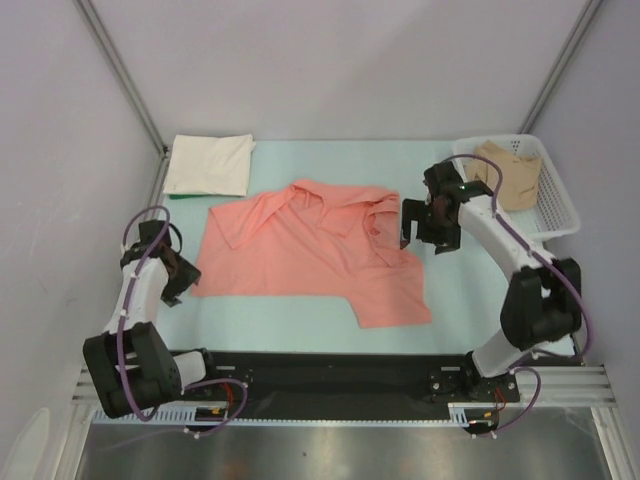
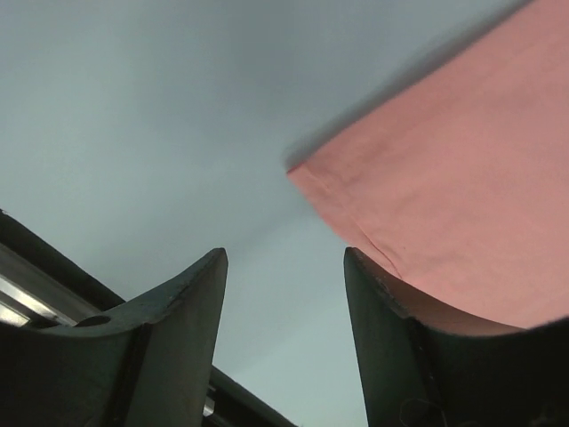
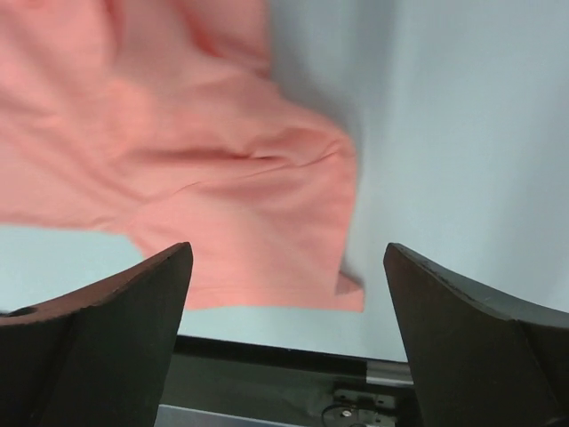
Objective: Fold and stack the t-shirts
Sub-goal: Flatten the tshirt out
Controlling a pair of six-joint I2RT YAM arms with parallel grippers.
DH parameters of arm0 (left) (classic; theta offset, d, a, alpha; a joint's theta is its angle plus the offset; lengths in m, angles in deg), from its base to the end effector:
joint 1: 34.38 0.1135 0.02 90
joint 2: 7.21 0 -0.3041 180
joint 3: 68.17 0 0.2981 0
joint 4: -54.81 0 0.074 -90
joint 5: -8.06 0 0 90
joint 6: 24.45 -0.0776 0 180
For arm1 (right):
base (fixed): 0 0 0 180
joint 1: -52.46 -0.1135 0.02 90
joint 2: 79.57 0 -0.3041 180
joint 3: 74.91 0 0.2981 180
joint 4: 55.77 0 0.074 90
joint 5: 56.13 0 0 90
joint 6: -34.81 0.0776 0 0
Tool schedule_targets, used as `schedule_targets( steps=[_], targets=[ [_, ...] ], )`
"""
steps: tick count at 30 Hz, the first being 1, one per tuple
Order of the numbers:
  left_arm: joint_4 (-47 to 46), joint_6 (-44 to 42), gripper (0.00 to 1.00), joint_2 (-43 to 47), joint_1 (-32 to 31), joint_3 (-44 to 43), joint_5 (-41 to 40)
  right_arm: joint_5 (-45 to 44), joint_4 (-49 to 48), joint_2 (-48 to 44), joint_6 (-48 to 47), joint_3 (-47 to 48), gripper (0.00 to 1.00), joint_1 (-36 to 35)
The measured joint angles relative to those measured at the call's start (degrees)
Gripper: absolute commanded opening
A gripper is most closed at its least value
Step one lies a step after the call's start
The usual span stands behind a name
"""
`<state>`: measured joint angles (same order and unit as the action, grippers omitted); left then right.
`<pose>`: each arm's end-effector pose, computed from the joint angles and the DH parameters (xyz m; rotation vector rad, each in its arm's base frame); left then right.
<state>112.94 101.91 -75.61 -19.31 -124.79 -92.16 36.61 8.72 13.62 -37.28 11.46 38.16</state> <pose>0.2393 0.0787 0.1942 -1.2374 2.4685 0.1523 0.3687 0.0978 0.2382 0.0781 2.8339 0.1946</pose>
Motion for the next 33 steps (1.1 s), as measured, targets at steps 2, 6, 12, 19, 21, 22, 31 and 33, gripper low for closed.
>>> schedule_targets(
  steps=[2, 6, 12, 19, 21, 22, 31, 33],
  targets=[
    [-1.2, 0.5, 0.62, -1.33, 2.01, 0.94, 1.03, 1.7, -0.59, -6.62, 0.46, -1.4, 0.91, -1.31],
    [-4.57, 1.22, 0.61, -4.15, 2.25, 2.49, 3.67, 4.2, -0.17, -17.27, 2.05, -7.04, 0.87, -1.99],
    [-6.23, 1.2, 0.59, -6.43, 2.32, 3.34, 3.02, 7.39, -0.2, -20.61, 4.15, -14.4, 0.78, -1.99],
    [-8.24, 1.36, 0.51, -8.59, 2.82, 3.34, 1.38, 9.73, -0.63, -20.74, 6.08, -19.54, 0.64, -0.74],
    [-8.94, 1.64, 0.52, -10.45, 3.1, 3.34, 1.4, 10.51, -0.92, -20.79, 6.4, -20.09, 0.64, 0.35],
    [-9.14, 1.77, 0.52, -11.45, 3.17, 3.32, 1.36, 10.95, -1.07, -20.79, 6.51, -20.2, 0.63, 0.81],
    [-9.42, 2.21, 0.49, -14.69, 3.34, 1.49, 1.51, 12.83, -2.36, -20.76, 6.58, -20.26, 0.62, 2.64],
    [-9.44, 2.21, 0.49, -14.53, 3.34, 1.49, 1.75, 13.09, -2.4, -20.76, 6.58, -20.26, 0.62, 2.93]
  ],
)
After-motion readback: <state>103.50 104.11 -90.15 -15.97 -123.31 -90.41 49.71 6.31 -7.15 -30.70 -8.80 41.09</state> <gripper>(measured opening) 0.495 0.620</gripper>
